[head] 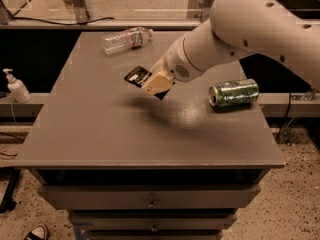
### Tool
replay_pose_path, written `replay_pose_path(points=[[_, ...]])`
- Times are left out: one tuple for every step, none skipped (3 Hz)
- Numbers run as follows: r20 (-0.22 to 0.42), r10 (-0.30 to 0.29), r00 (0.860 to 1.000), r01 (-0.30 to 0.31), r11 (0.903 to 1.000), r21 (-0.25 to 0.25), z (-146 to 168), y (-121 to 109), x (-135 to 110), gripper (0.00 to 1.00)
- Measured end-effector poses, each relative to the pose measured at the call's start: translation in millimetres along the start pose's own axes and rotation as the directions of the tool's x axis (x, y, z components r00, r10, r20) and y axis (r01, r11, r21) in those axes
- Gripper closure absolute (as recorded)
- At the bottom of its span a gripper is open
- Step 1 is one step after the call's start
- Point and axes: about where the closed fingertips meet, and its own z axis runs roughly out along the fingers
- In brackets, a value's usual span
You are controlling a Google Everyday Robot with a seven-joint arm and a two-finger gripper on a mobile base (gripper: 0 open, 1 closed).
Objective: Move rxbar chocolate near water bottle
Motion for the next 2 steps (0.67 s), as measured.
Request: replay_pose_path(points=[[0.005, -0.018, 1.0, 0.018, 0.9981, 0.059, 6, -41, -5, 1.0], [0.001, -0.033, 0.999, 0.033, 0.9958, 0.086, 22, -86, -7, 1.0]])
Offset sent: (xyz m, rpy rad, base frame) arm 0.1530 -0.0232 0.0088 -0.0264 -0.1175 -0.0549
